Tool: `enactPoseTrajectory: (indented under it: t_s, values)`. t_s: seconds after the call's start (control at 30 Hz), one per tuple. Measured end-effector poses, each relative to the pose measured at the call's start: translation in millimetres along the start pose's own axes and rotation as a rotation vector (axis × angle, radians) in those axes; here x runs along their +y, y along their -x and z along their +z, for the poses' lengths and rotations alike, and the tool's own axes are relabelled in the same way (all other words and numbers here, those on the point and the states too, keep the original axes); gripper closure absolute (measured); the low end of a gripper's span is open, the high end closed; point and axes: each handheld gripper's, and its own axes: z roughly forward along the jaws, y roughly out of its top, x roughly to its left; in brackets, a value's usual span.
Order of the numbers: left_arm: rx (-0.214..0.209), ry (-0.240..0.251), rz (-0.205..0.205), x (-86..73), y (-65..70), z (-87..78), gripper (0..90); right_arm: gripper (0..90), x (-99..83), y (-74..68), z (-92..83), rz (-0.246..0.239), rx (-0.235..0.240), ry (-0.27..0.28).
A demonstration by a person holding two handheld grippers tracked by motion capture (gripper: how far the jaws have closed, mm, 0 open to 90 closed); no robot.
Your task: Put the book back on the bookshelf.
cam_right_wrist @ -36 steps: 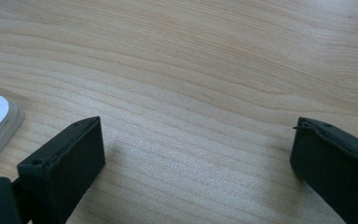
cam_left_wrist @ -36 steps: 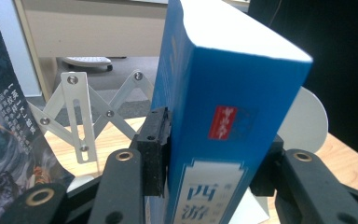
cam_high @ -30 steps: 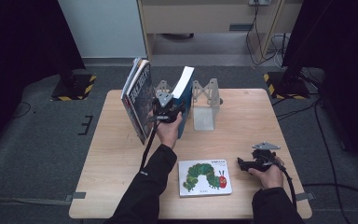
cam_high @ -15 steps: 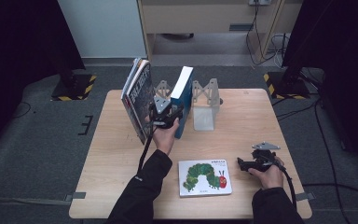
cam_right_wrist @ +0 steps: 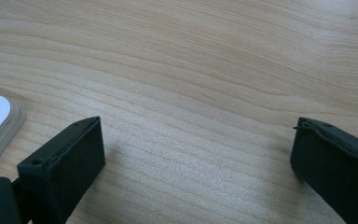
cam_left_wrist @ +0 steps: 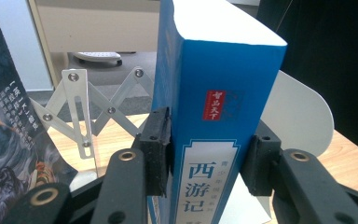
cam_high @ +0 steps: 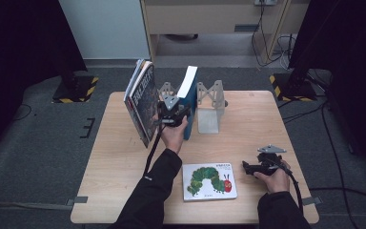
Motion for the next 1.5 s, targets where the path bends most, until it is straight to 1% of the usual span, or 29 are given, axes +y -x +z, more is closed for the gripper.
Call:
enactPoseTrajectory:
  t_s: [0.07,0.17,0.2,0.27,0.43,0.5,0.57,0.6,0.77,0.9,0.93,1.0,1.07,1.1,1.2,1.33,1.43,1.5]
  values:
    - [-0.004,0.003,0.008,-0.9,1.6,0.3,58.0,3.2,-0.1,-0.1,0.1,0.0,-0.002,0.001]
    - [-0.046,0.024,0.04,-5.3,2.2,-0.7,55.6,3.3,-0.1,-0.1,0.0,0.0,-0.001,0.001]
    - [-0.052,0.028,0.042,-6.5,1.6,-1.7,55.2,3.3,-0.1,-0.2,-0.1,-0.002,0.001,0.0]
    - [-0.067,0.038,0.037,-9.2,-1.9,-4.7,54.8,3.3,-0.2,-0.4,-0.2,-0.002,0.003,-0.001]
    - [-0.101,0.038,0.013,-16.0,-6.9,-11.6,55.0,3.3,-0.1,-0.3,-0.2,-0.004,0.003,-0.001]
    - [-0.104,0.044,0.012,-17.3,-7.3,-12.1,55.6,3.3,-0.2,-0.4,-0.1,-0.004,0.001,0.001]
    - [-0.103,0.038,0.01,-16.3,-6.8,-11.8,55.9,3.3,-0.2,-0.5,-0.1,-0.004,0.001,0.001]
    - [-0.099,0.034,0.016,-15.4,-5.8,-11.7,56.2,3.3,-0.2,-0.5,-0.1,-0.004,0.002,0.001]
    - [-0.087,0.009,0.016,-11.4,1.3,-9.6,56.5,3.2,0.0,-0.7,0.0,-0.001,0.003,0.001]
    - [-0.082,-0.009,0.006,-8.6,7.8,-7.0,56.3,3.2,0.1,-0.7,0.2,-0.002,0.004,0.001]
    - [-0.079,-0.012,0.013,-7.9,9.8,-6.2,56.3,3.3,0.2,-0.7,0.2,-0.002,0.005,0.001]
    - [-0.07,-0.005,0.024,-8.3,12.8,-5.1,56.2,3.3,0.2,-0.7,0.2,-0.003,0.004,0.001]
    - [-0.071,0.008,0.024,-10.3,12.9,-5.3,56.1,3.3,0.1,-0.7,0.2,-0.002,0.004,0.001]
    - [-0.075,0.016,0.022,-11.6,12.1,-5.5,56.0,3.3,0.1,-0.7,0.2,-0.002,0.004,0.001]
    - [-0.109,0.034,0.017,-17.0,6.3,-8.1,55.5,3.3,0.1,-0.8,0.2,-0.003,0.004,0.001]
    - [-0.161,0.025,0.011,-24.2,-2.1,-12.6,56.6,3.3,0.0,-1.1,0.2,-0.003,0.005,0.003]
    - [-0.176,0.002,0.018,-29.0,-4.4,-11.5,58.1,3.3,0.0,-1.2,0.2,-0.003,0.005,0.003]
    - [-0.18,0.001,0.015,-31.6,-4.9,-10.1,58.3,3.3,0.0,-1.2,0.2,-0.003,0.005,0.003]
